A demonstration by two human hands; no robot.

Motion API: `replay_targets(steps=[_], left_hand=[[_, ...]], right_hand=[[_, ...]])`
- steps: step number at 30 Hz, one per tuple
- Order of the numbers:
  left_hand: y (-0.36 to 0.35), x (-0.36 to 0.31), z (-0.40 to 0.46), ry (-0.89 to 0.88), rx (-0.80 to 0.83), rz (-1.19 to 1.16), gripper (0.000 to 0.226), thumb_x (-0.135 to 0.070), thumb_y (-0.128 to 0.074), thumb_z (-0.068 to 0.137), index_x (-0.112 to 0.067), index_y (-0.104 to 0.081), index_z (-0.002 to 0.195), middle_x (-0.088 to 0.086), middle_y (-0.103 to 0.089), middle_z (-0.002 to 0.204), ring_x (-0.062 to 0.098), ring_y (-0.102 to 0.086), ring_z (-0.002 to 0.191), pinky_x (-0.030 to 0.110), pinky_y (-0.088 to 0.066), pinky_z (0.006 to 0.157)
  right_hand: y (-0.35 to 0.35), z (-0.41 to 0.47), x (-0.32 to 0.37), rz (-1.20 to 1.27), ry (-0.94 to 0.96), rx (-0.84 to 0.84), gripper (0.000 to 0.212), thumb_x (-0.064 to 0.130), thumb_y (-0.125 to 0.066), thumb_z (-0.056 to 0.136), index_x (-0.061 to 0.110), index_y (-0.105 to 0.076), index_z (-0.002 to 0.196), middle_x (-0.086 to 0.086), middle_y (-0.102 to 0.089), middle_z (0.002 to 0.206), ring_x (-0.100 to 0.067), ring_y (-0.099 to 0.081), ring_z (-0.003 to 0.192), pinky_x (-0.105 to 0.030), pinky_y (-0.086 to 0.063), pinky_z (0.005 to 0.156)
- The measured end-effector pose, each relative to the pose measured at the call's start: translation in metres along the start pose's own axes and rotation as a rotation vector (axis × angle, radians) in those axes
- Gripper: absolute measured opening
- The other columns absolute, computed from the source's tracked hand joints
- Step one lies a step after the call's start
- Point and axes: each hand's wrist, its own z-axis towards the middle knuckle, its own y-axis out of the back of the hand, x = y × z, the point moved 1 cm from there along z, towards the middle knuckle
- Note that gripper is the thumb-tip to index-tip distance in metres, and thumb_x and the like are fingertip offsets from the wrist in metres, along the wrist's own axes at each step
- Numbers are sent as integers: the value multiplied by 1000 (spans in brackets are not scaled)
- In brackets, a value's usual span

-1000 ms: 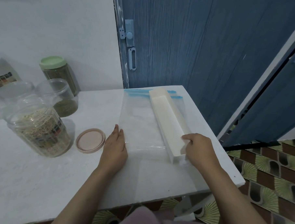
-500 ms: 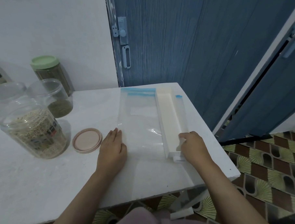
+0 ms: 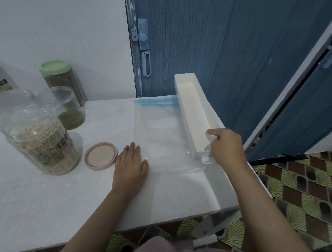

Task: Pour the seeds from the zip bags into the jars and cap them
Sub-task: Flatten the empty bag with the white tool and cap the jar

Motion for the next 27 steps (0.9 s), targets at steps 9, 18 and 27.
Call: replay_targets(steps=[9,18,27], left_hand=[[3,-2,-3,-19,27,16,76,-35,-14,83,-14,-24,156,6,-14,166,25,-9,153,39,-8,123],[19,-3,-14,-36,-138,-295,53,-32,-35,101,-16,-35,152,1,-22,164,20,-17,151,38,-14,124],[109,5,-47,-111,-624,-441,40,-12,-45,94,-10,-55,133,4,-44,150,21,-32,143,9,-13,114]], right_hand=[[-16,0,-35,-148,-56,133,56,-4,-32,95,19,-54,141,-9,-51,144,-34,-46,126,-40,-43,103],[-23,-12,-7,-238,225,17,36,25,-44,104,28,-58,137,-1,-34,159,-28,-28,142,-43,-22,115],[-69,-54,66,15,559,158,31,21,-46,104,35,-59,128,27,-44,129,8,-32,119,7,-10,95]])
